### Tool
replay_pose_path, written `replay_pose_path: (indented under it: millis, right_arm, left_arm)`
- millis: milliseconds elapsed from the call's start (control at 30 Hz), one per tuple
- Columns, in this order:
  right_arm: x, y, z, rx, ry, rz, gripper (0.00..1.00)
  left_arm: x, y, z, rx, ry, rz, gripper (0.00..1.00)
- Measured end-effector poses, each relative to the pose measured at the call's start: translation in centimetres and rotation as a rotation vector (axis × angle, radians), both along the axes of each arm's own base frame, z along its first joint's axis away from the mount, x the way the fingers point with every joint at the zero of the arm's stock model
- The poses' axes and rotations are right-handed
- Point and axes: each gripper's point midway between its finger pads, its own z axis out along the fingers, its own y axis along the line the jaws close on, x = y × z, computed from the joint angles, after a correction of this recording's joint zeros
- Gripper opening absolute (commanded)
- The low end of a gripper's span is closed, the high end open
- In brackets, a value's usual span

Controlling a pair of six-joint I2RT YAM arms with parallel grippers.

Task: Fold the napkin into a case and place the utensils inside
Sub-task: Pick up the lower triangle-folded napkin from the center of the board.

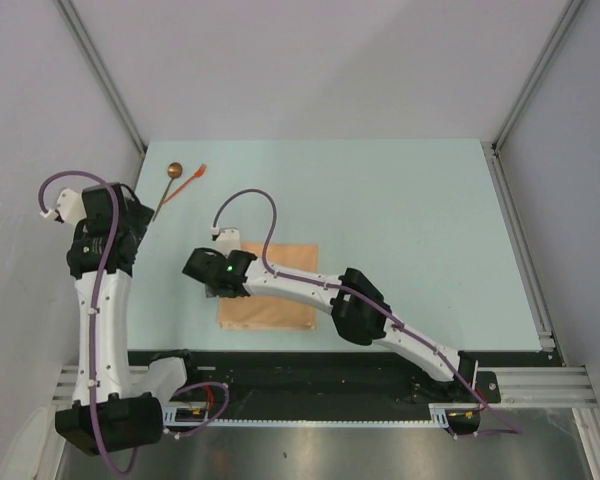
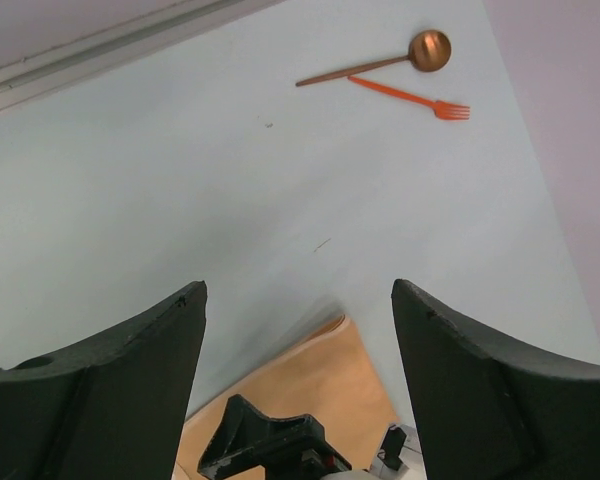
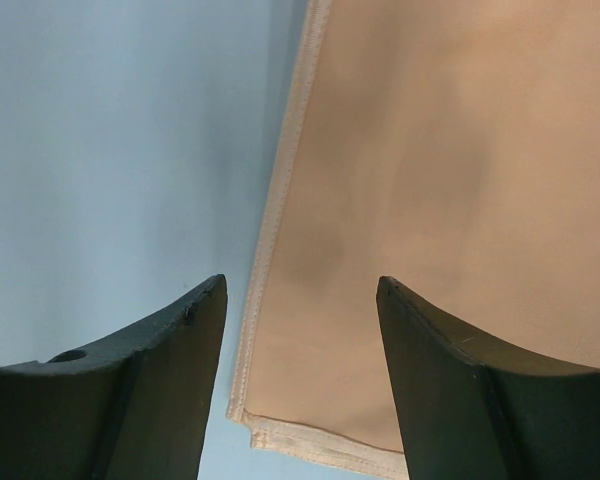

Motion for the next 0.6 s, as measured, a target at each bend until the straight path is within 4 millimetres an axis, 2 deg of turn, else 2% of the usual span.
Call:
replay_pose_path:
  millis: [133, 233, 400, 500, 600]
  right_arm:
    - [-0.1, 0.6, 0.5, -0.002, -0.032, 0.02, 0.66]
    - [-0.3, 0.7, 0.1, -0.015, -0.039, 0.03, 0.66]
    - [-0.3, 0.1, -0.5, -0.049, -0.035, 0.04, 0.73]
    - [-0.2, -1.2, -0.2, -0.072, -0.02, 0.056, 0.77]
    - [-0.1, -4.6, 1.3, -0.104, 0.008, 0.089, 0.8]
  left_arm:
    - [0.2, -0.2, -0.8, -0.009, 0.028, -0.015, 0.79]
    - [0.2, -0.2, -0.8, -0.005, 0.03, -0.021, 0.79]
    - [1.2, -1.1, -1.5, 0.016, 0.029, -0.133, 0.79]
    - [2.0, -2.7, -4.2, -0.003, 0.049, -0.261, 0.78]
    - [2.0, -5.2, -8.6, -0.081, 0.109, -0.414, 0.77]
